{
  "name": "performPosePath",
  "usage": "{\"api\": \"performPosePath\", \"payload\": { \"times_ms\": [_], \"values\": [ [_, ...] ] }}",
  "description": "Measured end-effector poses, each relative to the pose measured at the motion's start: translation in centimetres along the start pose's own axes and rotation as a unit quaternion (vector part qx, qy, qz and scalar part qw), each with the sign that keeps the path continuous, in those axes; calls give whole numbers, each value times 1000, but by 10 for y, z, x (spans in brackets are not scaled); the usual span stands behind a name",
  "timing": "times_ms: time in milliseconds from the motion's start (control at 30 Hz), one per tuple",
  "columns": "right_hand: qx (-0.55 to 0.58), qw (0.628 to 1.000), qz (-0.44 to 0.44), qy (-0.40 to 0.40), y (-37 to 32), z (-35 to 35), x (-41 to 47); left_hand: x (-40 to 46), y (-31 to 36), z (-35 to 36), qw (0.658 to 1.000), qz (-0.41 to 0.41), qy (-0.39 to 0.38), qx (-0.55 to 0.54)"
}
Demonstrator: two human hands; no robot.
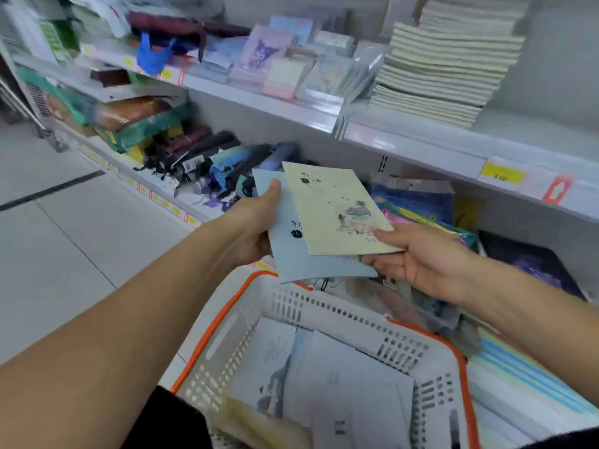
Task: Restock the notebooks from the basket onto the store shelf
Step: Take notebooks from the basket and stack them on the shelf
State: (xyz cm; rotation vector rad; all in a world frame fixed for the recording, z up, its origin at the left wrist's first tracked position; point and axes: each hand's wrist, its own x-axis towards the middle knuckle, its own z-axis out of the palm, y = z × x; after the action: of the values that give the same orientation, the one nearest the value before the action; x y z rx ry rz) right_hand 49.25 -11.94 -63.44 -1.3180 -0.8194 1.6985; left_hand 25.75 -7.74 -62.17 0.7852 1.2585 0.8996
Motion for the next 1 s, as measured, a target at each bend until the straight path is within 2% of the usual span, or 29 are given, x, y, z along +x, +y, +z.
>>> {"api": "performPosePath", "payload": {
  "times_ms": [133,267,433,600,800,900,1000],
  "values": [
    [-213,975,-58,35,2,7,3,-2,-1,19,997,51,-58,31],
    [-313,945,-91,41,0,8,-1,0,-5,25,997,68,-18,40],
    [-263,951,-145,80,-3,5,-3,4,4,20,993,107,-37,24],
    [-281,945,-164,-3,-14,3,-6,-2,10,24,990,134,-33,-28],
    [-191,950,-247,-3,-19,4,-15,-19,17,40,983,169,-6,-71],
    [-151,946,-283,36,-31,1,-22,-33,21,50,977,214,-5,8],
    [-140,942,-300,48,-53,-3,-35,-38,29,65,957,279,-38,71]
  ]
}}
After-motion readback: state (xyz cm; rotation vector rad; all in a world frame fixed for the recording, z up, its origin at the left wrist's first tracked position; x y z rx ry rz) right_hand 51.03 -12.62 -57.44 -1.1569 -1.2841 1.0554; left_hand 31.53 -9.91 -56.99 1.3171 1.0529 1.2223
